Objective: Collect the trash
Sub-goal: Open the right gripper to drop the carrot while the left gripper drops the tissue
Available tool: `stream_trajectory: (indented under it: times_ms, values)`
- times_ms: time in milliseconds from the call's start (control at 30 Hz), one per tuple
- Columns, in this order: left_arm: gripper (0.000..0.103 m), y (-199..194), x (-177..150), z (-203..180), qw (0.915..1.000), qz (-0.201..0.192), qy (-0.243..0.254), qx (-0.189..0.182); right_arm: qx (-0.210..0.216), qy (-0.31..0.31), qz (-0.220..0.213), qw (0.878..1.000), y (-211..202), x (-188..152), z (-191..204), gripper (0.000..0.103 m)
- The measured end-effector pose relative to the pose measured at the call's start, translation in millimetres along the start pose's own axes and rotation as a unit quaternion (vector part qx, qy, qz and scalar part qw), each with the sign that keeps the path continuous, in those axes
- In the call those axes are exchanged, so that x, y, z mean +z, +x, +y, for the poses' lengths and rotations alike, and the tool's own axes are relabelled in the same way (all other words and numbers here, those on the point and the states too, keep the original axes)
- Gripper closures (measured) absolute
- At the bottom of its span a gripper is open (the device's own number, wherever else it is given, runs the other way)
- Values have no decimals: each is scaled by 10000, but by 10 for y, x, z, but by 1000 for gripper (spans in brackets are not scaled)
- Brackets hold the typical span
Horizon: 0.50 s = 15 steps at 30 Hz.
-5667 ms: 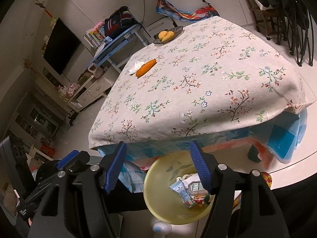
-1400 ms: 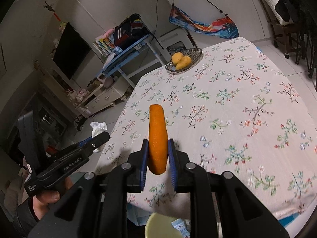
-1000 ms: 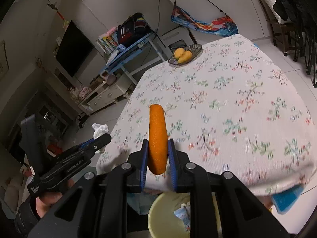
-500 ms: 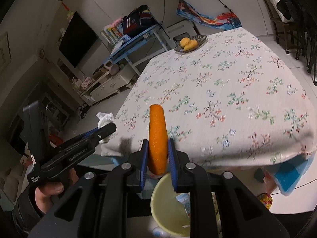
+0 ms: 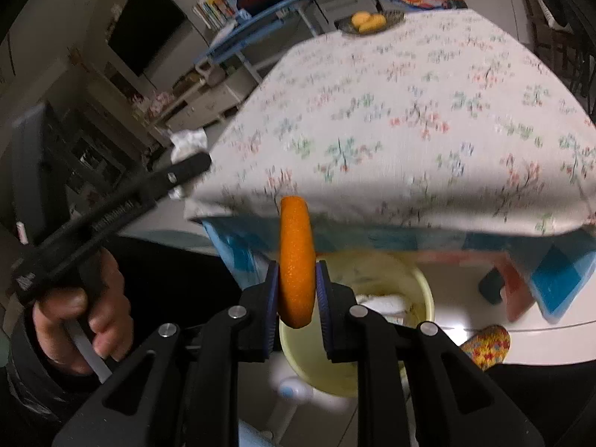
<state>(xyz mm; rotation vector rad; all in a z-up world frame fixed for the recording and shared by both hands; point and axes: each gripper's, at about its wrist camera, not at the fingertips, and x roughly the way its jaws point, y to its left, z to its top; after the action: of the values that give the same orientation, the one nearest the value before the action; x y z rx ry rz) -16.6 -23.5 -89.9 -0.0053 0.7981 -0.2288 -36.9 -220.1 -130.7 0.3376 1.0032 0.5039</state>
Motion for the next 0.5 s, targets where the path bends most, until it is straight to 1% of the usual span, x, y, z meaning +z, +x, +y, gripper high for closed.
stream_trajectory:
  times_ms: [133, 267, 300, 333, 433, 500]
  values:
    - [80, -12, -47, -16, 10000, 25, 28, -23, -93, -29, 228, 9997, 104, -72, 7, 82]
    - [80, -11, -101, -49, 9999, 75, 76, -58, -164, -49, 414, 9990, 182, -128, -4, 79]
    - [80, -9, -119, -59, 9999, 92, 91, -68, -182, -43, 431, 9989, 189, -133, -5, 76]
    - [80, -7, -137, -75, 9999, 110, 110, -75, -188, -29, 431, 9989, 191, -137, -11, 71]
    - [80, 1, -189, -109, 9997, 154, 170, -88, -208, 12, 397, 9990, 169, -138, -38, 69]
    - [80, 3, -218, -129, 9996, 186, 202, -113, -227, 44, 342, 9991, 146, -130, -44, 66]
